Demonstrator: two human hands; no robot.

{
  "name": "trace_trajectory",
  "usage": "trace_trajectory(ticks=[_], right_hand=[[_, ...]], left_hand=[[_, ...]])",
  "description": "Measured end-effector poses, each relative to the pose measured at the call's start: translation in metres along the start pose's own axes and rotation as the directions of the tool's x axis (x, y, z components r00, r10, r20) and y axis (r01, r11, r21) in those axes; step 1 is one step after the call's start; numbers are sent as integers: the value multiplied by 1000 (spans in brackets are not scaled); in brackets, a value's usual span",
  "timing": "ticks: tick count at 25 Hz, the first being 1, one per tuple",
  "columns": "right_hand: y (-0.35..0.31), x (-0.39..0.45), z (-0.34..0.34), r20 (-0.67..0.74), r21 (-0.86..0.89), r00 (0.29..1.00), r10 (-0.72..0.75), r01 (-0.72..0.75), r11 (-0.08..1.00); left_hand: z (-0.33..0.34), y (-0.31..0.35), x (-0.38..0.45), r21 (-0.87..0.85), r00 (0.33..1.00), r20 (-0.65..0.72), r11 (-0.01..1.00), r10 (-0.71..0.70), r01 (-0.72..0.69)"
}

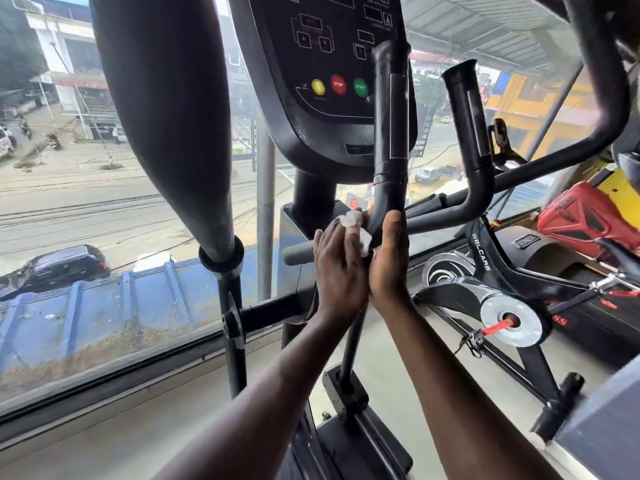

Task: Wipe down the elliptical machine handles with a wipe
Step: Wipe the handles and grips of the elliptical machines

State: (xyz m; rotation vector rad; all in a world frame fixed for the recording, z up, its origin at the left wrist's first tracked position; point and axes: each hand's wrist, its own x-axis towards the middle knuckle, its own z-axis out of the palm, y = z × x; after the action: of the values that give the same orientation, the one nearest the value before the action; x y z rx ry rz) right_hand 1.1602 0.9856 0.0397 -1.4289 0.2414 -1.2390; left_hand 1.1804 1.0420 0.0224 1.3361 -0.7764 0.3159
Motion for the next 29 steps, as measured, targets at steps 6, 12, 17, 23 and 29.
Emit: trace_trajectory(ticks=[6, 12, 17, 23, 29], right_hand=[[8, 2, -2, -8, -79, 997, -83, 82, 993], [4, -1, 5, -35, 40, 996, -83, 85, 996], [7, 0, 3, -36, -11, 995, -95, 95, 995], [6, -2, 4, -31, -74, 991, -130, 128, 989], [5, -2, 4, -42, -60, 991, -131, 128, 990]], left_hand=[[-36, -87, 14, 140, 960, -72, 950, -272, 280], [-21, -50, 10, 98, 978, 3, 973, -209, 207], [-11, -63, -2, 120, 998, -70, 993, -6, 15], [-56, -118, 20, 209, 799, -43, 777, -599, 594], [-15, -78, -11, 103, 972, -78, 968, -222, 229]])
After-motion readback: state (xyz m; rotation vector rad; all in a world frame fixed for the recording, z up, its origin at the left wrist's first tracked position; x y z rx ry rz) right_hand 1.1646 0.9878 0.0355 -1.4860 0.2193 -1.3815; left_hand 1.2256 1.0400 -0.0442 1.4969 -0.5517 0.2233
